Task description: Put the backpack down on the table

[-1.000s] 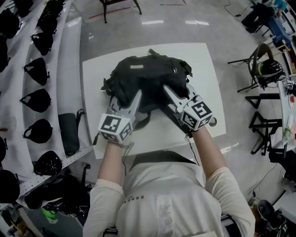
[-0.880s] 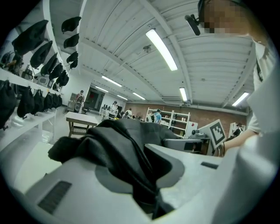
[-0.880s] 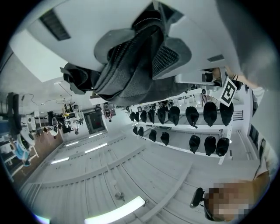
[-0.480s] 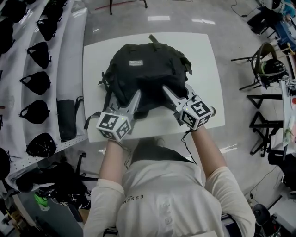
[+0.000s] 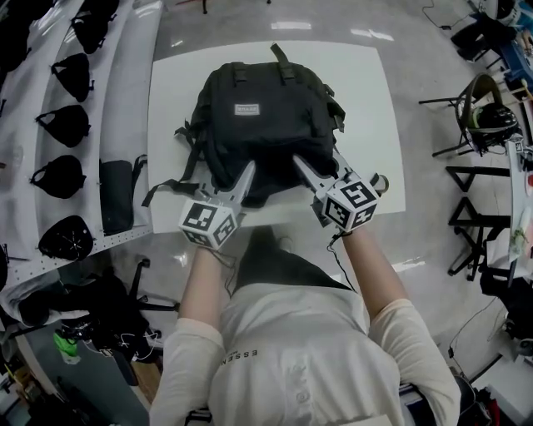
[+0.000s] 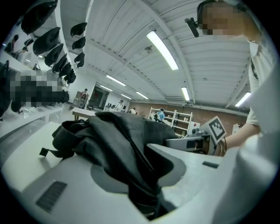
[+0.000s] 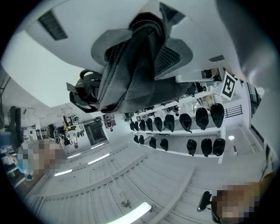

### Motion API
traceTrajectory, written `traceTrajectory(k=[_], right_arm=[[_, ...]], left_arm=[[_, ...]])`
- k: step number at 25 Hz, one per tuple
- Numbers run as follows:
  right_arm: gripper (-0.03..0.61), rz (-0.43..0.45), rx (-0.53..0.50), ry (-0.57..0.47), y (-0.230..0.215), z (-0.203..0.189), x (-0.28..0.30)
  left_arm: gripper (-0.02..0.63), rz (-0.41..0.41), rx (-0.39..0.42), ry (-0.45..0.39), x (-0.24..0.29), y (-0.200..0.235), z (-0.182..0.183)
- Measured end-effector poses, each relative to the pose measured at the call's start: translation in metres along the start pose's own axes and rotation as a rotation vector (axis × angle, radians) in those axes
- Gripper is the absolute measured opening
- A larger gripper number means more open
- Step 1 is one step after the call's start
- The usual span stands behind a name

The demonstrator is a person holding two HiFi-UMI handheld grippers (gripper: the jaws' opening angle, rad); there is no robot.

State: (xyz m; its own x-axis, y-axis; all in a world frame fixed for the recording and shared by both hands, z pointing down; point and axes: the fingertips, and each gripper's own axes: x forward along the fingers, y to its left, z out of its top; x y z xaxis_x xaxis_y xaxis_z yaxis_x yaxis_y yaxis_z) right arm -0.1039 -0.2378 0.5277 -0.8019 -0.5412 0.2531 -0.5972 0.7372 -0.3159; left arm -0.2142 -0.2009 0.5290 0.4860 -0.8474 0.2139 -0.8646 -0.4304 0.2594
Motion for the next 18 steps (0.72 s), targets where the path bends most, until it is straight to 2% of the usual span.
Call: traceTrajectory(k=[5, 12, 18], right_arm=[[0.191, -0.016, -0.003, 0.023, 0.002, -0.028, -0.009], [0.21, -0.015, 0.008, 0.066, 0.008, -0.065, -0.019], [0.231, -0.047, 0.046, 0.069, 0.008, -0.082, -0.024]], left_arm=[[0.131, 0.032, -0.018, 0.013, -0.009, -0.005, -0.027], [0.163, 0.055, -0.12, 0.071, -0.023, -0.007, -0.064], [0.195, 0.118, -0.059, 0.079, -0.03, -0.006, -0.076]])
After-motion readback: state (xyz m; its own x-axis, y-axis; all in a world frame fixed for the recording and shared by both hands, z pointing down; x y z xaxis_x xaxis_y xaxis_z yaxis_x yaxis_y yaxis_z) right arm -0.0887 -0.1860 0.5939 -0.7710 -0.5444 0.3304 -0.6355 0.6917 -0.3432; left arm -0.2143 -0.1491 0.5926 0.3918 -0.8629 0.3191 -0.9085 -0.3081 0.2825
